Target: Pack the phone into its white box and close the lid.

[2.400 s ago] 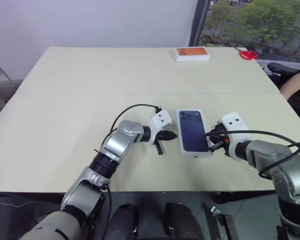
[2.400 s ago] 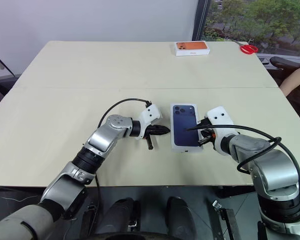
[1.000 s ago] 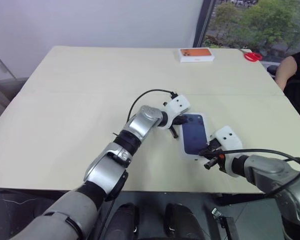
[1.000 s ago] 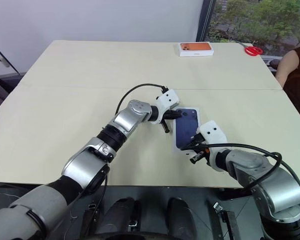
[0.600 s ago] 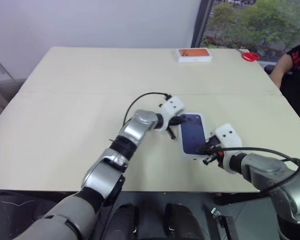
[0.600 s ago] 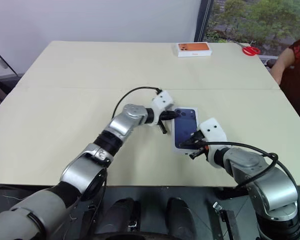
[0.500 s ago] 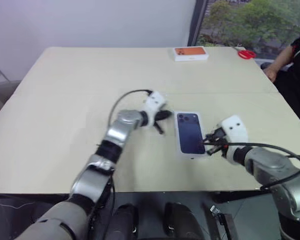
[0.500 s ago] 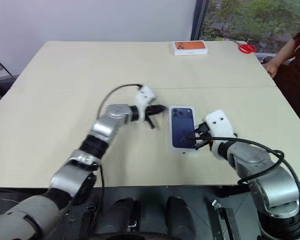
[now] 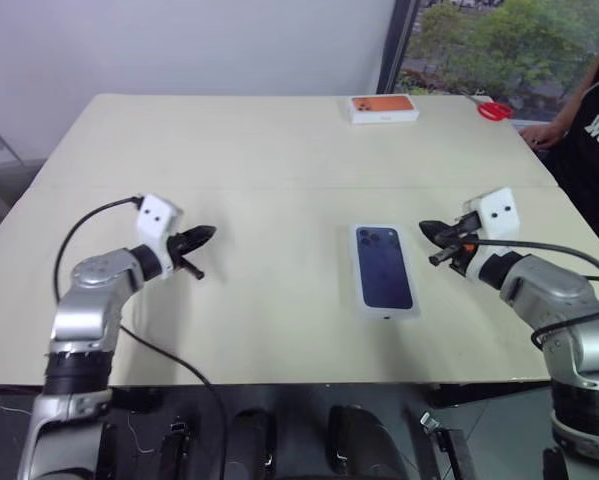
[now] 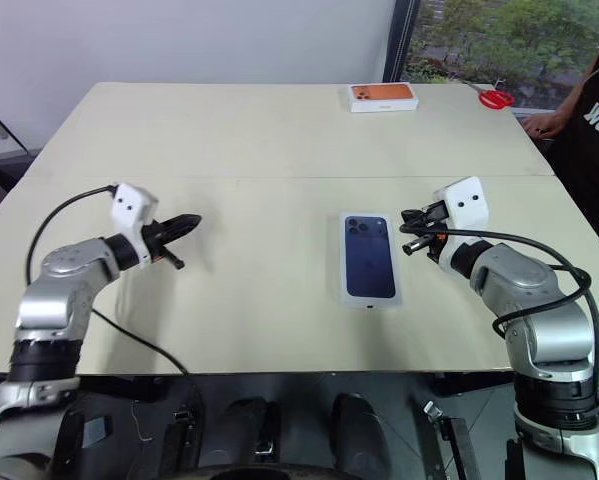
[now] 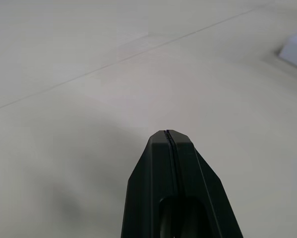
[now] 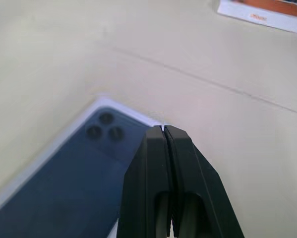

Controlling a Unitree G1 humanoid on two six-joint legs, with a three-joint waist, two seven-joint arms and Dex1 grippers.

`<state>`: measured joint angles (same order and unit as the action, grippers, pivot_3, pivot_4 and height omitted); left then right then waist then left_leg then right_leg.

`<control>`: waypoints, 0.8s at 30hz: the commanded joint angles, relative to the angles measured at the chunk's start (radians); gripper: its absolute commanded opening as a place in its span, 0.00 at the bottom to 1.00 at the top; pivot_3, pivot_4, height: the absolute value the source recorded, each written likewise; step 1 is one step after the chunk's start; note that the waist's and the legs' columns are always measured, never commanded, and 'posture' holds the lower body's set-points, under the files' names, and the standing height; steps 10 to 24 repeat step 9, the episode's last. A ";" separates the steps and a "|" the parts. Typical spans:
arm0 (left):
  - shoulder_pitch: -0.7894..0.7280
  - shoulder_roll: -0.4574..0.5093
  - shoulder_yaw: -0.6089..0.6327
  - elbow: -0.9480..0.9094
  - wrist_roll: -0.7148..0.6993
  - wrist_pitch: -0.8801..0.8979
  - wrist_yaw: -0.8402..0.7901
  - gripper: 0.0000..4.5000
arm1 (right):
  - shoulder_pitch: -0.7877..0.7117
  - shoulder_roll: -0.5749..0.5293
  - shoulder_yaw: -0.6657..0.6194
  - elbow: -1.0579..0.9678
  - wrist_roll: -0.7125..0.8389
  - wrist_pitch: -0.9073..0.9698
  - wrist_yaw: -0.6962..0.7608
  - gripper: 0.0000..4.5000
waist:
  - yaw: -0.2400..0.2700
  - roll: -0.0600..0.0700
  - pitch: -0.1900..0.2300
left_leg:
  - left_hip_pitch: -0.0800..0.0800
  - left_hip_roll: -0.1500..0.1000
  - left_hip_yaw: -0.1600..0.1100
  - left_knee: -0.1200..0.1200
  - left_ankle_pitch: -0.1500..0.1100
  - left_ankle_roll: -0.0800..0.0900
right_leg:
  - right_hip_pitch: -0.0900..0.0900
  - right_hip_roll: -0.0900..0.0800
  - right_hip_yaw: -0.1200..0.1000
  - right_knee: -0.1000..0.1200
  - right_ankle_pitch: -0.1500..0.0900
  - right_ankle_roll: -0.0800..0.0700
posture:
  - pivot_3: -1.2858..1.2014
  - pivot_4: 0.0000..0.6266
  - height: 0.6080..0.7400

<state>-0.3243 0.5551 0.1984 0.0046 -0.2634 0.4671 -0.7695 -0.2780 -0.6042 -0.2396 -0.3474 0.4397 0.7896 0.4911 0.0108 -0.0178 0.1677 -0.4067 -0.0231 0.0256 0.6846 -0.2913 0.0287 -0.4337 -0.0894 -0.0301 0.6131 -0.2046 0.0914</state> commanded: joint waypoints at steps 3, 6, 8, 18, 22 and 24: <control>0.088 0.041 0.064 -0.043 -0.023 -0.018 0.029 0.00 | -0.015 0.016 -0.009 0.023 0.032 -0.044 0.032 0.02 | 0.001 0.000 0.000 | 0.000 0.001 0.000 0.000 0.000 0.000 | 0.000 0.000 0.000 0.001 0.000 0.000 | 0.52 0.24 1.00; 0.092 0.043 0.080 -0.050 -0.046 -0.012 0.041 0.00 | -0.006 0.019 -0.003 0.018 0.042 -0.046 0.046 0.02 | 0.003 0.000 0.000 | 0.000 0.001 -0.001 0.000 0.000 -0.001 | 0.000 -0.001 0.000 0.001 -0.001 -0.002 | 0.52 0.24 1.00; 0.090 0.045 0.080 -0.050 -0.052 -0.011 0.046 0.00 | -0.002 0.019 0.003 0.016 0.045 -0.048 0.052 0.02 | 0.001 0.000 0.000 | 0.000 0.000 -0.001 0.000 0.000 -0.001 | 0.000 -0.002 0.000 0.000 -0.001 -0.002 | 0.52 0.24 1.00; 0.092 0.045 0.078 -0.054 -0.054 -0.011 0.048 0.00 | -0.001 0.020 0.005 0.015 0.047 -0.049 0.057 0.02 | 0.001 0.000 0.000 | 0.000 0.000 -0.001 0.000 0.000 -0.001 | 0.000 -0.002 0.000 0.000 0.000 -0.001 | 0.52 0.24 1.00; 0.092 0.045 0.078 -0.054 -0.054 -0.011 0.048 0.00 | -0.001 0.020 0.005 0.015 0.047 -0.049 0.057 0.02 | 0.001 0.000 0.000 | 0.000 0.000 -0.001 0.000 0.000 -0.001 | 0.000 -0.002 0.000 0.000 0.000 -0.001 | 0.52 0.24 1.00; 0.092 0.045 0.078 -0.054 -0.054 -0.011 0.048 0.00 | -0.001 0.020 0.005 0.015 0.047 -0.049 0.057 0.02 | 0.001 0.000 0.000 | 0.000 0.000 -0.001 0.000 0.000 -0.001 | 0.000 -0.002 0.000 0.000 0.000 -0.001 | 0.52 0.24 1.00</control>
